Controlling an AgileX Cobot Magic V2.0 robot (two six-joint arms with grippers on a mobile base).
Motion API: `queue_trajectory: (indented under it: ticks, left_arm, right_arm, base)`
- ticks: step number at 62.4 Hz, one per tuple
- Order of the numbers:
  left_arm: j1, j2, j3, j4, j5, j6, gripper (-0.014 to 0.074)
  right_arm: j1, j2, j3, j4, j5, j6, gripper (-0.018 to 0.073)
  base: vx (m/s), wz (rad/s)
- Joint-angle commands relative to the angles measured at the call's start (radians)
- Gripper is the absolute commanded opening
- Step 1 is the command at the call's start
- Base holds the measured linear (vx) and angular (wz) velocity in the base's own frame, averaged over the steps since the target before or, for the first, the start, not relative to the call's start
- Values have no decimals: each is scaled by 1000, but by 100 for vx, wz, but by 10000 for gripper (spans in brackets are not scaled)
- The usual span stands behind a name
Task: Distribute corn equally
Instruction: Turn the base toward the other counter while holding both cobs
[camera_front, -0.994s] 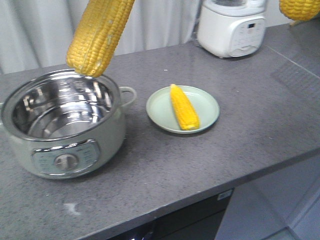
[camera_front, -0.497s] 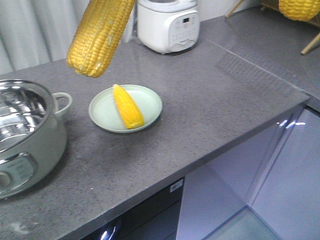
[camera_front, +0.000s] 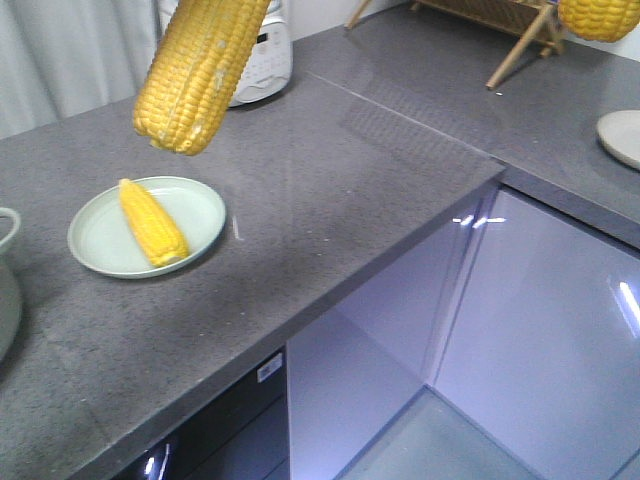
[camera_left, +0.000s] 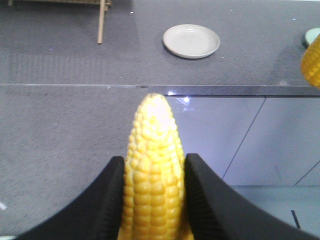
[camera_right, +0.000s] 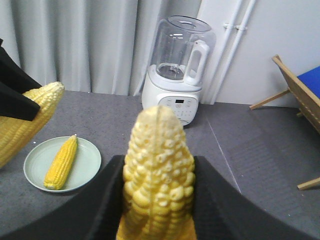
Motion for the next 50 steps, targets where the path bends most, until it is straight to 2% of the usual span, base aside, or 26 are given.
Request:
queue_trajectory:
  ticks: [1, 50]
  left_arm:
    - [-3, -44, -26, -23, -34, -10, -7]
    - [-3, -44, -26, -23, -34, -10, -7]
  right_arm:
    - [-4, -22, -20, 17, -6, -3, -4]
    - [-4, -22, -20, 17, -6, -3, -4]
  base:
    - [-2, -33]
    - [-2, -37]
